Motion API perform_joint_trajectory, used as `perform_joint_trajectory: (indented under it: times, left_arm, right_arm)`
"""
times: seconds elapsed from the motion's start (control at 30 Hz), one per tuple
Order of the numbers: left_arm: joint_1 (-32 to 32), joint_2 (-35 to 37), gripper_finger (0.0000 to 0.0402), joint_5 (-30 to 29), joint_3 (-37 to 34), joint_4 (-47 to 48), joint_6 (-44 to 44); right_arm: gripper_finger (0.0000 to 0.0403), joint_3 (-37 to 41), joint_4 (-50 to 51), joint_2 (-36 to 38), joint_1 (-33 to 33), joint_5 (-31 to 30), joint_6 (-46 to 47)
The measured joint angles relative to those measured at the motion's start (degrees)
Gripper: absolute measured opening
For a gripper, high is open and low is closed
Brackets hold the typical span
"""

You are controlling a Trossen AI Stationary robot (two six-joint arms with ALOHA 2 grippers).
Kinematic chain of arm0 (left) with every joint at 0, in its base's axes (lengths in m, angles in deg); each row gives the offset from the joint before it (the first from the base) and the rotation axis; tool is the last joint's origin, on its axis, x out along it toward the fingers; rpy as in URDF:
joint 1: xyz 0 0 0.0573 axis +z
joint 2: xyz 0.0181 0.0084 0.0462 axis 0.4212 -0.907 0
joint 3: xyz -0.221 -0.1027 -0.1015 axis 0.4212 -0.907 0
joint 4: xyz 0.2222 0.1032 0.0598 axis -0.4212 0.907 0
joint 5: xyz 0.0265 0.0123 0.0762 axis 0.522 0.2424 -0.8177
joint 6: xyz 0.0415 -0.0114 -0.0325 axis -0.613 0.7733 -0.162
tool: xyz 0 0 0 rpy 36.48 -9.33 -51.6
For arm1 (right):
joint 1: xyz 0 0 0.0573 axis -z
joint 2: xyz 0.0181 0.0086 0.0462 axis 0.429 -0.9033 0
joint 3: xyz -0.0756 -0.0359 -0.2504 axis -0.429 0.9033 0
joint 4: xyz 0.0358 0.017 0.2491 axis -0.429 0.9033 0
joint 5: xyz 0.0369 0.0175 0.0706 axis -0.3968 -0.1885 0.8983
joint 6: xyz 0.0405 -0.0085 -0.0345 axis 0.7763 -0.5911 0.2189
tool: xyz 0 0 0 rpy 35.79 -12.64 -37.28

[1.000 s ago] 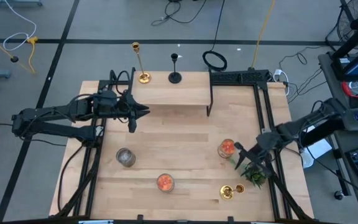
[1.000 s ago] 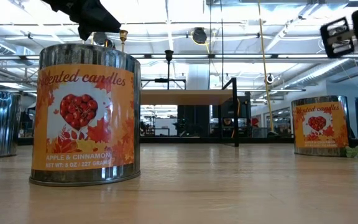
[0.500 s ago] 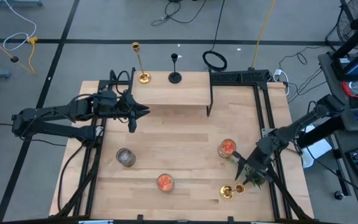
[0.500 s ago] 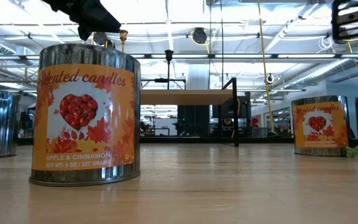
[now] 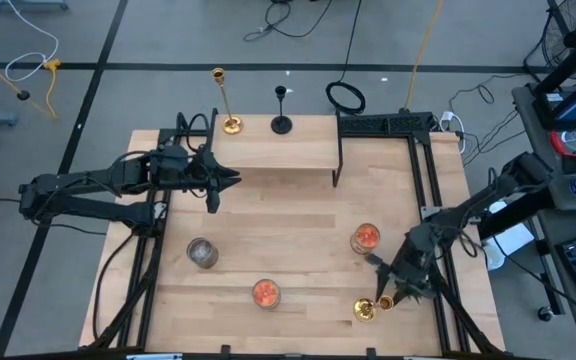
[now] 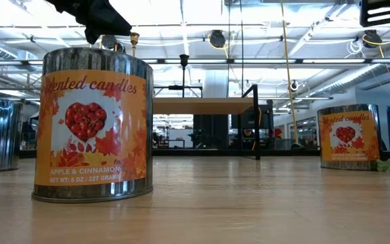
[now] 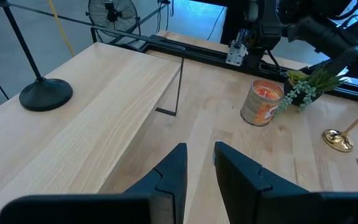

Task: Pick & Place candle stick holders
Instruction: Put the light brown candleholder on the shelf

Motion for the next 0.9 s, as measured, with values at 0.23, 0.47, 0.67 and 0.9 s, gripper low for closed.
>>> perform_joint_trajectory:
  times: [0.23,0.47,0.67,0.9]
  left_arm:
    - [0.0,-0.01,0.0085,0.01,0.0,0.0,-0.12]
    - [0.0,-0.01,0.0085,0.02,0.0,0.0,-0.33]
    - [0.0,-0.01,0.0085,0.02,0.0,0.02,-0.37]
    - [0.0,-0.01,0.0085,0.02,0.0,0.04,-0.47]
  right_arm:
    - [0.0151,-0.03,-9.73,-4.49,0.0,0.09,1.58]
    - [0.0149,-2.66,-10.22,-9.81,0.0,0.11,3.04]
    - [0.0107,-4.51,-4.73,-11.6,0.79,0.33,2.66]
    - [0.0014,-4.63,-2.07,-10.69,2.34,0.47,0.18]
